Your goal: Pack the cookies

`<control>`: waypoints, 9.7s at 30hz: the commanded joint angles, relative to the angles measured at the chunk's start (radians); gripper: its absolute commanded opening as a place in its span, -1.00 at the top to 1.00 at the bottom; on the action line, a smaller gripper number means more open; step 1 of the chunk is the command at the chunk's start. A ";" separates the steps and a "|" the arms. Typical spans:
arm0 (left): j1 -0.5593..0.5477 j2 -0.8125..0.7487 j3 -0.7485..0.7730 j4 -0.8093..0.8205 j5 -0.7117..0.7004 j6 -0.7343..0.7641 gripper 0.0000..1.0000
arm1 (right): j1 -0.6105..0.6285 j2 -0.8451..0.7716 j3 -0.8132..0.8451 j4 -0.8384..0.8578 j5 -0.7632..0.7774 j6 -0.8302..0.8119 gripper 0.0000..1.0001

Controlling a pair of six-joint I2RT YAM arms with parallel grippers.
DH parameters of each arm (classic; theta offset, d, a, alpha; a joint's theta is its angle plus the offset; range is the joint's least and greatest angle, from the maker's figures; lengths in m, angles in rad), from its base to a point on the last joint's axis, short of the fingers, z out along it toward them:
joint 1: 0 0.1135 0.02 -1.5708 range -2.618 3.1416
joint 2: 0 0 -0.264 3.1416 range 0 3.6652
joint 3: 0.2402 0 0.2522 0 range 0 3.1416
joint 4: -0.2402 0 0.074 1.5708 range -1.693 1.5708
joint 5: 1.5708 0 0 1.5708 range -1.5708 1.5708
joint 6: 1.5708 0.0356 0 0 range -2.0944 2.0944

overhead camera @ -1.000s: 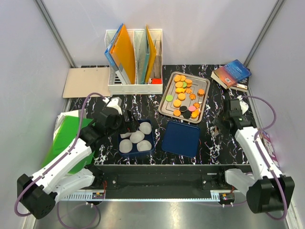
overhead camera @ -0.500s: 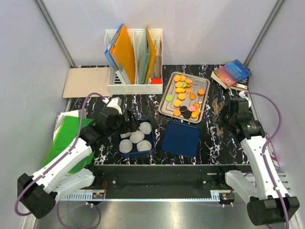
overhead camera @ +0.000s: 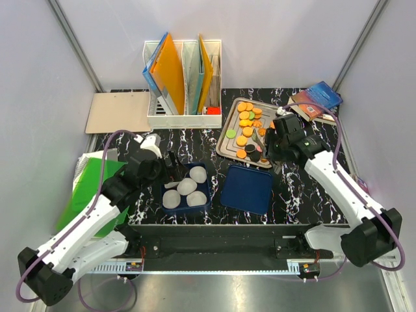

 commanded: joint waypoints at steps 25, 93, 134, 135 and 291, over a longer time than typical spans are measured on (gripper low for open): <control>-0.004 -0.033 -0.018 -0.038 -0.032 0.046 -0.98 | 0.047 0.257 0.003 0.196 0.040 -0.021 -0.08; -0.004 -0.042 -0.050 -0.032 -0.027 0.011 -0.98 | 0.127 0.262 0.032 0.133 0.051 -0.061 0.28; -0.002 -0.077 0.020 -0.159 -0.262 -0.042 -0.98 | 0.619 0.168 0.182 0.061 0.145 0.078 0.50; -0.002 -0.079 0.019 -0.160 -0.262 -0.042 -0.98 | 0.622 0.178 0.182 0.064 0.145 0.078 0.51; -0.002 -0.125 -0.012 -0.256 -0.328 -0.081 -0.98 | 0.871 0.406 0.348 -0.016 0.243 0.123 0.31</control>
